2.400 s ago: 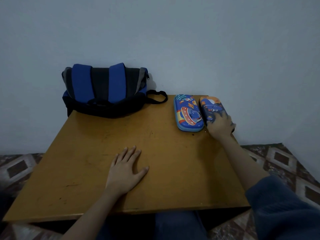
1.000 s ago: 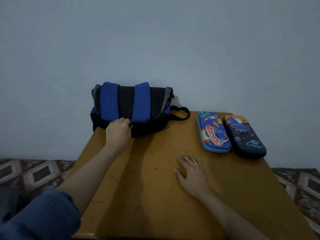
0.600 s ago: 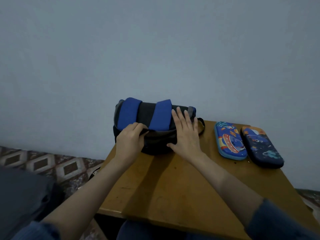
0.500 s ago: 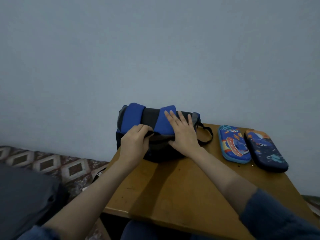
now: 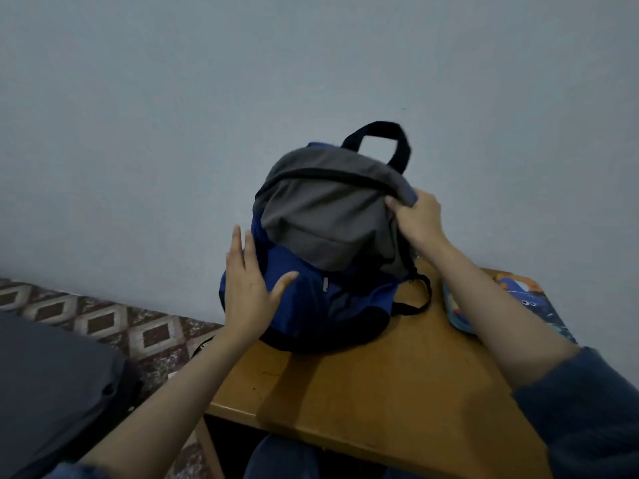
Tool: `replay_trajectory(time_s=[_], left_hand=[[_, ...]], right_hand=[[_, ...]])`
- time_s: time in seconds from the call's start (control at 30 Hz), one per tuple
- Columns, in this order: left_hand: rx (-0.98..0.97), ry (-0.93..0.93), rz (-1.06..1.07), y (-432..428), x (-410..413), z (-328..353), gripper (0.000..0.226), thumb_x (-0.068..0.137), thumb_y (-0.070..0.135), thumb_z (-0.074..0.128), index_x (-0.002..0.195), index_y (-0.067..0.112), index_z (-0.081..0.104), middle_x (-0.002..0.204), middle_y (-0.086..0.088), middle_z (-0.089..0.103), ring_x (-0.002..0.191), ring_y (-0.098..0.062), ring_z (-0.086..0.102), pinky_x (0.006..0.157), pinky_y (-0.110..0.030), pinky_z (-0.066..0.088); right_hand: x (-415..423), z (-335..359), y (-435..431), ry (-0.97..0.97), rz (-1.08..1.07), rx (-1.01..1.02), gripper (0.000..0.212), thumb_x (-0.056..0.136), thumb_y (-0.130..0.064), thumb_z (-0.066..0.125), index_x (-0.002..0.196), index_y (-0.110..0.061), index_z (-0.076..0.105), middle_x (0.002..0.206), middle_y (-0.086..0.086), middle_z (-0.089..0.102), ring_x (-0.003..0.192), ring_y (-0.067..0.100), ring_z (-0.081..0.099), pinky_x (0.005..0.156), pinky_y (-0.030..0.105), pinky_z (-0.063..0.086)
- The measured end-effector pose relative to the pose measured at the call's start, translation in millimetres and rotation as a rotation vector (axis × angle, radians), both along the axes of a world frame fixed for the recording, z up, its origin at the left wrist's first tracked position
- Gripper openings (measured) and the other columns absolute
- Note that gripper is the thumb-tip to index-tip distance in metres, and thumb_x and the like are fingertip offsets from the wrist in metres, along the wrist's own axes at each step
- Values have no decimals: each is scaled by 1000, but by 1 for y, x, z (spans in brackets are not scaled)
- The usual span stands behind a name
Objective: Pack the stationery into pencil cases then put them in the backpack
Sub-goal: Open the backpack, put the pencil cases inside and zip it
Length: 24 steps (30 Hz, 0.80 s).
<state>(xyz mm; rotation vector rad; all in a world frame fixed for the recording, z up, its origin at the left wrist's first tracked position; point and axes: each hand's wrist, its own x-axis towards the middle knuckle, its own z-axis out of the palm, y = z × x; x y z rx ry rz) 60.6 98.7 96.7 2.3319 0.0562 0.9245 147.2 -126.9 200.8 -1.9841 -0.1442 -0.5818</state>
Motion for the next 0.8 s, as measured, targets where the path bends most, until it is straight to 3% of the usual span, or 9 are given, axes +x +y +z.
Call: replay_trajectory(time_s=[0.13, 0.2, 0.3, 0.37, 0.43, 0.53, 0.6, 0.63, 0.8], left_hand=[[73, 246, -78, -10, 2, -32, 101, 74, 68, 41, 149, 10, 7, 158, -6, -1, 145, -24, 7, 118, -43, 12], [165, 336, -117, -19, 2, -46, 107, 71, 83, 23, 149, 11, 8, 158, -6, 2, 145, -22, 8, 117, -39, 4], [332, 451, -273, -39, -2, -57, 128, 48, 96, -6, 149, 20, 11, 157, 0, 14, 143, -15, 15, 117, -35, 1], [401, 550, -416, -57, -10, -59, 118, 53, 95, 4, 149, 27, 11, 151, 2, 31, 138, -14, 28, 116, -31, 8], [473, 614, -543, -74, -16, -62, 98, 70, 83, 33, 149, 30, 12, 143, 3, 43, 131, -16, 39, 109, -27, 26], [706, 393, -603, -80, -19, -71, 64, 83, 48, 60, 141, 33, 37, 121, 8, 64, 97, -8, 63, 74, -20, 48], [759, 266, -612, -70, -16, -72, 57, 58, 25, 81, 113, 32, 66, 87, 15, 73, 64, 0, 65, 48, -14, 45], [833, 213, -581, -62, -13, -71, 56, 47, 17, 84, 100, 31, 72, 78, 16, 72, 56, 1, 63, 43, -13, 43], [955, 76, -380, 3, 4, -52, 47, 47, -3, 79, 88, 20, 76, 70, 3, 72, 59, -13, 68, 54, -23, 54]], right_hand=[[6, 7, -28, 127, -33, 328, 11, 87, -16, 60, 94, -9, 65, 95, 10, 64, 97, 30, 62, 90, 45, 51], [6, 5, -42, 180, -46, 457, 7, 88, -14, 60, 94, -11, 62, 99, 11, 64, 98, 31, 62, 91, 45, 51], [6, 4, -64, 213, -108, 594, 12, 89, -8, 58, 101, -8, 59, 105, 12, 62, 95, 26, 59, 91, 40, 50], [6, 5, -76, 213, -136, 639, 17, 89, -5, 57, 105, -5, 59, 106, 14, 61, 95, 26, 58, 92, 39, 50], [6, 6, -86, 218, -177, 655, 23, 88, -5, 57, 111, -2, 59, 109, 15, 61, 97, 27, 58, 93, 40, 50], [7, 5, -100, 220, -232, 673, 30, 87, -4, 58, 116, 1, 58, 112, 15, 61, 100, 28, 59, 93, 40, 50], [7, 3, -111, 225, -261, 689, 30, 86, -4, 58, 116, 1, 58, 115, 16, 61, 99, 27, 59, 92, 40, 50], [7, 0, -116, 229, -274, 693, 31, 86, -3, 58, 117, 1, 58, 116, 17, 61, 100, 27, 59, 92, 40, 50], [-4, -29, -145, 335, -307, 786, 38, 88, -1, 54, 126, 3, 51, 115, 14, 57, 101, 27, 56, 90, 37, 49]])
